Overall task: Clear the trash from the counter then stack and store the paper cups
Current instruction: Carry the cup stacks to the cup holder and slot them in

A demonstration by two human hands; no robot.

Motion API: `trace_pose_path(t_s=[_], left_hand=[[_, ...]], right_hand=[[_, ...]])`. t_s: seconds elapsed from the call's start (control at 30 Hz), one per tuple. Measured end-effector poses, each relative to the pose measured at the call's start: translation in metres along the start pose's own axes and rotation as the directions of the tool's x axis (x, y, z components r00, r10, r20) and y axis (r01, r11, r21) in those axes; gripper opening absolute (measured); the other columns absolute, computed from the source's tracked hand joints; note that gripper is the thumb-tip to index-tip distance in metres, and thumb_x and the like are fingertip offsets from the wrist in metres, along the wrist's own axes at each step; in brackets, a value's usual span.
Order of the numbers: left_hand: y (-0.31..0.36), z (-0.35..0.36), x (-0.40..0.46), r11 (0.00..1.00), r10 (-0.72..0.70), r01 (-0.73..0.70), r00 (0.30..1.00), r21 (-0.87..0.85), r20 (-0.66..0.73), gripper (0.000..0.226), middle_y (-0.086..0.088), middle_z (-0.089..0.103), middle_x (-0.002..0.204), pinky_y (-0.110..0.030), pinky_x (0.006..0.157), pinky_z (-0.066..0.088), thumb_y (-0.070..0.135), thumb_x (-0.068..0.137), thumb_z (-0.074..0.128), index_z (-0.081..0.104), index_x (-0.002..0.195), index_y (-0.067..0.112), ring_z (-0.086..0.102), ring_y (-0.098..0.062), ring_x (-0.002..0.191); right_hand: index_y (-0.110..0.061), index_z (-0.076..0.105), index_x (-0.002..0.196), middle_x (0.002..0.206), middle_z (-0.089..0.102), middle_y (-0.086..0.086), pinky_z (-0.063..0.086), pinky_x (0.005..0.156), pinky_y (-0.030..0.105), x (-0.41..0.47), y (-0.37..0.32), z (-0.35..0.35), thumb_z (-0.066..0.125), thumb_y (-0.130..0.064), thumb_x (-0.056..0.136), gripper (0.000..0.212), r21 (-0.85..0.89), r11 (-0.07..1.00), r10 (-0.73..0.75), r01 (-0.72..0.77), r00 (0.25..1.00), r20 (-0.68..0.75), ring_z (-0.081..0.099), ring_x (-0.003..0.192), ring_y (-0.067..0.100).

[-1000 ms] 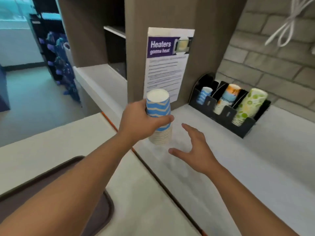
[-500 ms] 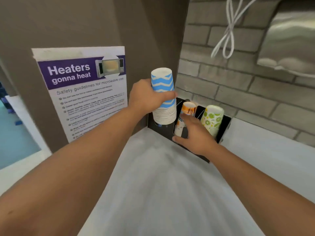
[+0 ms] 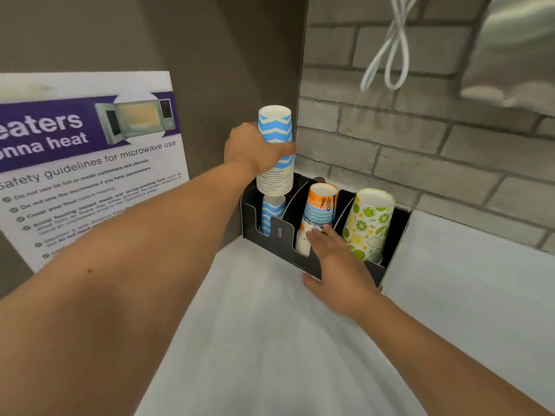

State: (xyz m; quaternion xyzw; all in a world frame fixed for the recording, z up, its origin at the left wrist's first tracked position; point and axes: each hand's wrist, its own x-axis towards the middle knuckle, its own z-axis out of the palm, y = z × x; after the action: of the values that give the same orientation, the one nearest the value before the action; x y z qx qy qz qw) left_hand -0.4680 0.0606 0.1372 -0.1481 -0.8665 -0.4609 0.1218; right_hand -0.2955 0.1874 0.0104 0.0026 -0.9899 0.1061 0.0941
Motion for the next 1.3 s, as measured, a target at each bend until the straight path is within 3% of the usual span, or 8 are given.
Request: trace_pose_path(t_s=[0.17, 0.37, 0.6, 0.7, 0.8, 0.93, 1.07, 1.3], left_hand=[[-0.015, 0.02, 0.005, 0.999, -0.005, 0.005, 1.0, 0.046, 0.001, 0.041, 0.006, 0.066, 0.082, -0.022, 0.059, 0.042, 0.053, 0.066, 0.08, 0.071, 0.089, 0.02, 0.062, -0.01, 0.071], [-0.033, 0.036, 0.011, 0.994, -0.02, 0.02, 1.0, 0.11, -0.004, 0.046, 0.004, 0.065, 0.081, -0.025, 0.063, 0.043, 0.057, 0.065, 0.079, 0.072, 0.088, 0.018, 0.062, -0.012, 0.073], [-0.051, 0.059, 0.003, 0.984, -0.055, 0.036, 0.993, 0.173, 0.102, 0.053, -0.001, 0.067, 0.088, -0.026, 0.063, 0.044, 0.058, 0.066, 0.078, 0.068, 0.093, 0.014, 0.062, -0.014, 0.074], [-0.065, 0.067, -0.006, 0.986, -0.073, 0.056, 0.991, 0.154, 0.109, 0.072, -0.007, 0.061, 0.106, -0.029, 0.074, 0.047, 0.05, 0.068, 0.081, 0.051, 0.117, 0.006, 0.06, -0.02, 0.091], [-0.071, 0.07, -0.011, 0.987, -0.069, 0.052, 0.992, 0.154, 0.11, 0.082, -0.013, 0.057, 0.122, -0.032, 0.085, 0.047, 0.045, 0.07, 0.082, 0.039, 0.126, 0.003, 0.058, -0.027, 0.11], [-0.07, 0.068, -0.013, 0.981, -0.074, 0.047, 0.988, 0.19, 0.136, 0.079, -0.012, 0.057, 0.126, -0.03, 0.088, 0.048, 0.044, 0.073, 0.08, 0.042, 0.13, 0.004, 0.057, -0.025, 0.114], [-0.068, 0.064, -0.013, 0.985, -0.116, 0.097, 0.985, 0.142, 0.129, 0.079, -0.011, 0.058, 0.122, -0.029, 0.084, 0.048, 0.037, 0.068, 0.085, 0.043, 0.127, 0.004, 0.058, -0.025, 0.112], [-0.069, 0.05, -0.008, 0.973, -0.23, 0.228, 0.946, 0.035, 0.228, 0.065, -0.004, 0.068, 0.105, -0.031, 0.074, 0.054, 0.028, 0.053, 0.09, 0.063, 0.109, 0.009, 0.066, -0.02, 0.09]], right_hand=[[-0.016, 0.014, 0.154, 0.162, 0.011, -0.003, 0.006, 0.116, 0.023, -0.001, 0.0, 0.002, 0.052, -0.04, 0.094, 0.075, 0.002, 1.0, -0.007, 0.007, 1.0, -0.018, -0.005, 0.149, 0.012], [-0.016, 0.016, 0.154, 0.162, 0.014, -0.002, 0.003, 0.113, 0.02, -0.001, 0.0, 0.002, 0.053, -0.037, 0.094, 0.074, 0.023, 1.0, -0.01, 0.011, 1.0, -0.024, -0.003, 0.15, 0.013], [-0.016, 0.015, 0.154, 0.162, 0.012, -0.003, 0.004, 0.114, 0.021, -0.001, -0.001, 0.004, 0.051, -0.039, 0.095, 0.073, 0.015, 1.0, 0.004, -0.004, 1.0, -0.028, -0.004, 0.149, 0.012], [-0.016, 0.015, 0.154, 0.162, 0.012, -0.003, 0.0, 0.107, 0.016, -0.002, -0.001, 0.003, 0.051, -0.038, 0.095, 0.073, 0.013, 1.0, 0.002, -0.001, 1.0, -0.024, -0.004, 0.149, 0.012], [-0.017, 0.016, 0.154, 0.162, 0.013, -0.004, 0.002, 0.108, 0.016, -0.002, -0.001, 0.004, 0.052, -0.037, 0.094, 0.073, 0.017, 1.0, 0.009, -0.008, 1.0, -0.027, -0.004, 0.149, 0.011], [-0.017, 0.015, 0.154, 0.162, 0.013, -0.004, 0.006, 0.115, 0.021, -0.002, -0.002, 0.004, 0.053, -0.038, 0.094, 0.073, 0.019, 1.0, 0.022, -0.021, 0.999, -0.032, -0.004, 0.149, 0.012], [-0.018, 0.015, 0.154, 0.162, 0.013, -0.005, 0.002, 0.108, 0.017, -0.002, -0.003, 0.002, 0.053, -0.037, 0.094, 0.073, 0.022, 1.0, 0.022, -0.022, 1.0, -0.021, -0.004, 0.149, 0.011], [-0.015, 0.018, 0.153, 0.161, 0.016, -0.002, 0.004, 0.114, 0.021, -0.002, -0.003, 0.004, 0.055, -0.035, 0.093, 0.073, 0.026, 1.0, 0.014, -0.013, 0.999, -0.034, -0.001, 0.15, 0.013]])
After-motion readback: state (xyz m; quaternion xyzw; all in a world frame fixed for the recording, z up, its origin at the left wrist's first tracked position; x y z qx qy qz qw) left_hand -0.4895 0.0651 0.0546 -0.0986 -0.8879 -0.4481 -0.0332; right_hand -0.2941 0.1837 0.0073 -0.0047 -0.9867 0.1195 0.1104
